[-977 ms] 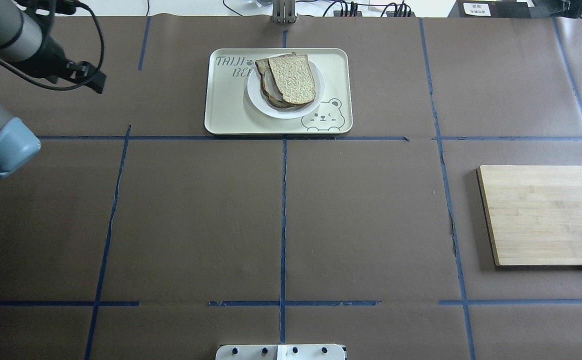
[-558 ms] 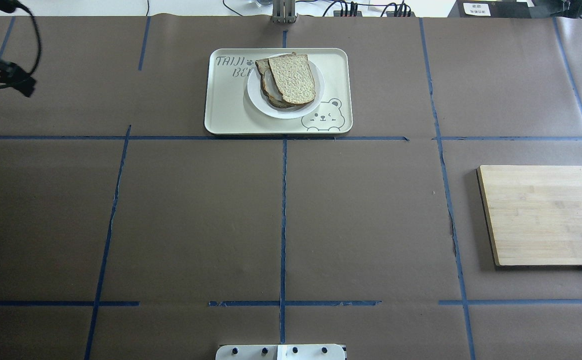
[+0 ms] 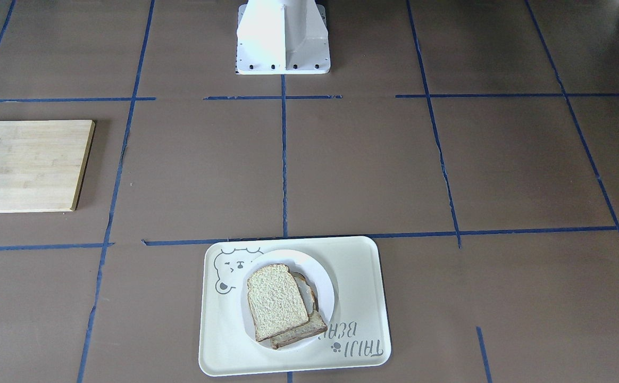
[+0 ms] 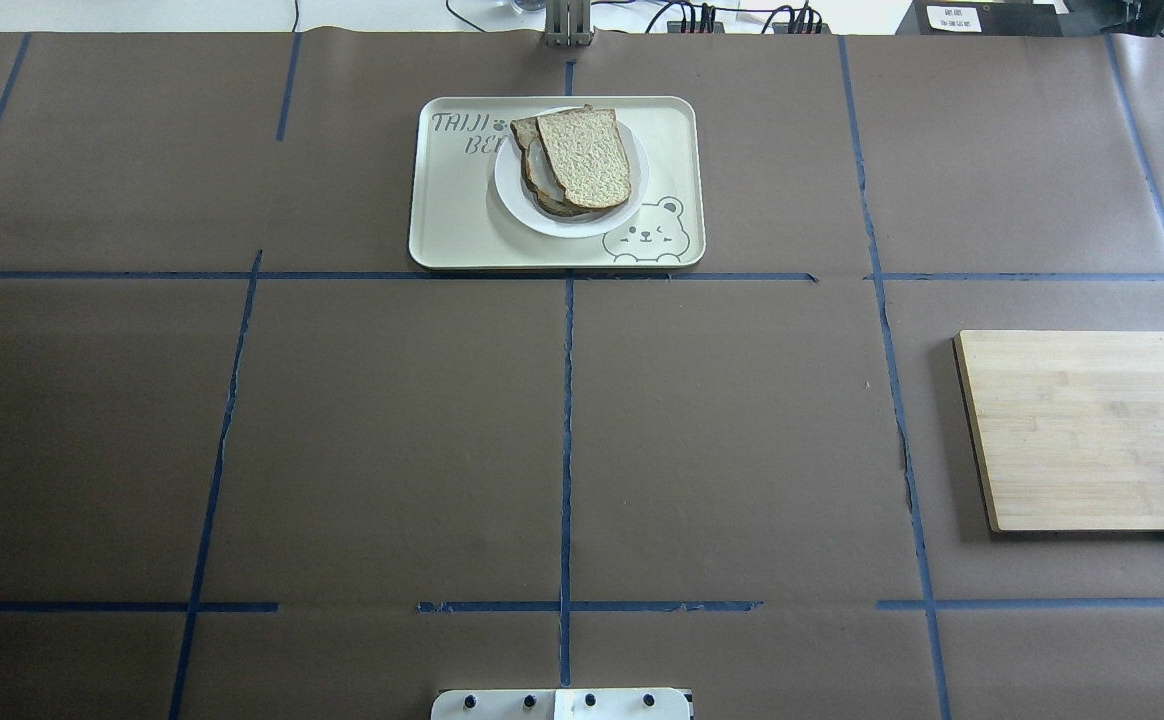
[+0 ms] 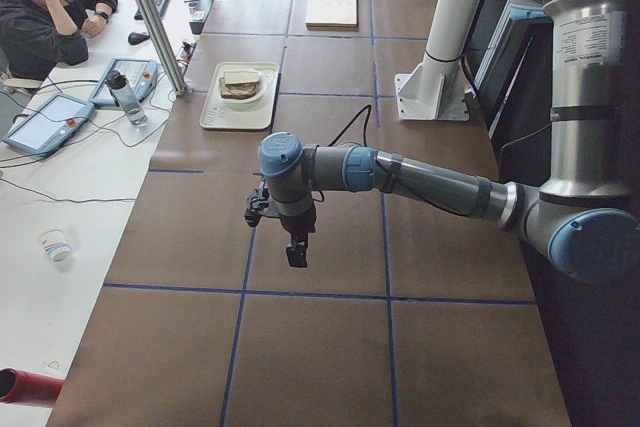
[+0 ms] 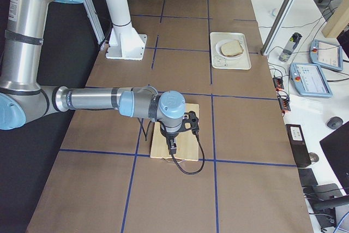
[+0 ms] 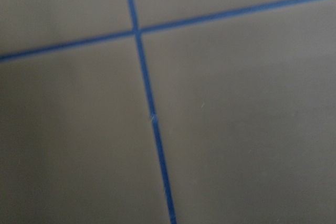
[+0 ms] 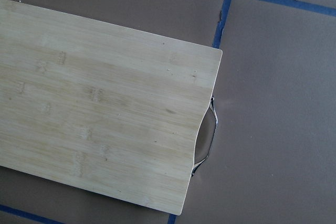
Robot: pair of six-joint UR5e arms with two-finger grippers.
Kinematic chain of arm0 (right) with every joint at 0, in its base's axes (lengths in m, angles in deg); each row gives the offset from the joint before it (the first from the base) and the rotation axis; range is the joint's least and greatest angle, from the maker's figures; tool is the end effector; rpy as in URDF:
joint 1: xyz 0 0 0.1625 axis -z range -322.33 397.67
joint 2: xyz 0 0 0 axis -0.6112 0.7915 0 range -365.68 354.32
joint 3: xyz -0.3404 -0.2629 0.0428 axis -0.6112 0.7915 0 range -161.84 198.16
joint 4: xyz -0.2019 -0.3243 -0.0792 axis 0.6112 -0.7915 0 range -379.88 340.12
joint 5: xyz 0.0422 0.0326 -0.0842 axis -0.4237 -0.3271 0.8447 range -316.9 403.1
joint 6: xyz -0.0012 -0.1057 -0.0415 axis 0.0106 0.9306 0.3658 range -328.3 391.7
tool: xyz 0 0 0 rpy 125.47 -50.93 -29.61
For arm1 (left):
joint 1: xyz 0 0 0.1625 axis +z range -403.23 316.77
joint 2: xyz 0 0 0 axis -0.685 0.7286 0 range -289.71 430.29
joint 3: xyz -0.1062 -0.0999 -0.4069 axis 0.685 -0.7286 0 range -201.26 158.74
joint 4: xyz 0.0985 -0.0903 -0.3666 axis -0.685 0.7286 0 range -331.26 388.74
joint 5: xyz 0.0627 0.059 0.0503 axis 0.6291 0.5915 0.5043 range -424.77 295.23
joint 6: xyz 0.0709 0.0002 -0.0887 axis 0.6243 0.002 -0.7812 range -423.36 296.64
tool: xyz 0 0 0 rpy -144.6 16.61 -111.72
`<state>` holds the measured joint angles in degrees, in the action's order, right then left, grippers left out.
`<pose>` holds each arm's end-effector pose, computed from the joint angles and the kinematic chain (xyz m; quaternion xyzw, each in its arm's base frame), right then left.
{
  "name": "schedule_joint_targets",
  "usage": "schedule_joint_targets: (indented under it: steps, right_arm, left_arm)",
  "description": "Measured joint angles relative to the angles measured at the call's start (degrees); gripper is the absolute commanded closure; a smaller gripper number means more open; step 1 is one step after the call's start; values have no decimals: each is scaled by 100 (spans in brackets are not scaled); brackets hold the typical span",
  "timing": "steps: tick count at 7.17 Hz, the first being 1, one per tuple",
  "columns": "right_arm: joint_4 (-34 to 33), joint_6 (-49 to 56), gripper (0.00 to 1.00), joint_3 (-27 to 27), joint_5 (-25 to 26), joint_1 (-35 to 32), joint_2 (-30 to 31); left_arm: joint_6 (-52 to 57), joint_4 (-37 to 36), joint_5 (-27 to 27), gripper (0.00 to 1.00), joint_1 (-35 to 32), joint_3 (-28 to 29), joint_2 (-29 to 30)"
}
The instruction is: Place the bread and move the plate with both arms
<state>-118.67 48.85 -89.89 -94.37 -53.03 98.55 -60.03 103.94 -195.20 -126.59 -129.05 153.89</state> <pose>0.0540 -0.3516 0.6422 0.0232 -0.4034 -0.1135 0.9076 -0.0123 -0.4099 0.6118 -0.0378 0.3443 0.0713 0.9354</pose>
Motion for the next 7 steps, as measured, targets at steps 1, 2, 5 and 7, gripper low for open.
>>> schedule_joint_targets:
  steps: [1,2,5,7]
  right_arm:
    - [0,0,0,2,1,0,0]
    - [0,-1,0,2,1,0,1]
    - [0,-1,0,2,3,0,1]
    - [4,-1,0,-3,9,0,1]
  left_arm:
    - [11,58,-20,0,-102,39,-151]
    - [16,214,-30,0,-189,34,-309]
    - [-4,566,-34,0,-230,64,-606]
    - [-30,576,-22,0,-219,186,-593]
